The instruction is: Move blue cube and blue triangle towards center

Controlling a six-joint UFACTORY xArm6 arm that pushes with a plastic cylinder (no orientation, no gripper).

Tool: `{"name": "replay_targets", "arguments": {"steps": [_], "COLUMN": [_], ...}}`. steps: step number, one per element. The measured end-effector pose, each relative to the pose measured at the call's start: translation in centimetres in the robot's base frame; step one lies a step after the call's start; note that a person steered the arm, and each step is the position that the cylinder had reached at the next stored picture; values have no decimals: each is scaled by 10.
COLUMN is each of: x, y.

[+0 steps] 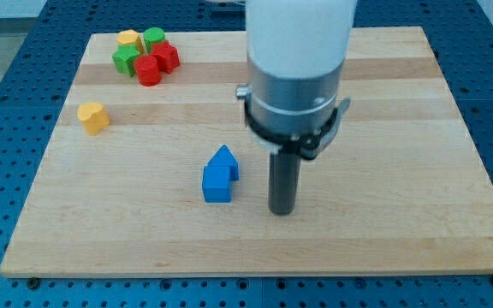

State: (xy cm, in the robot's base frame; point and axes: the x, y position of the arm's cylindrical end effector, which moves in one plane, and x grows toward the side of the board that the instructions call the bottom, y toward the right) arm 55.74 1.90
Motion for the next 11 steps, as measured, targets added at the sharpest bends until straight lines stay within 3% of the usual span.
{"name": "replay_targets", "arguments": {"steps": [2, 5, 11], "x": [6, -3, -95], "y": [-59, -68, -68]}}
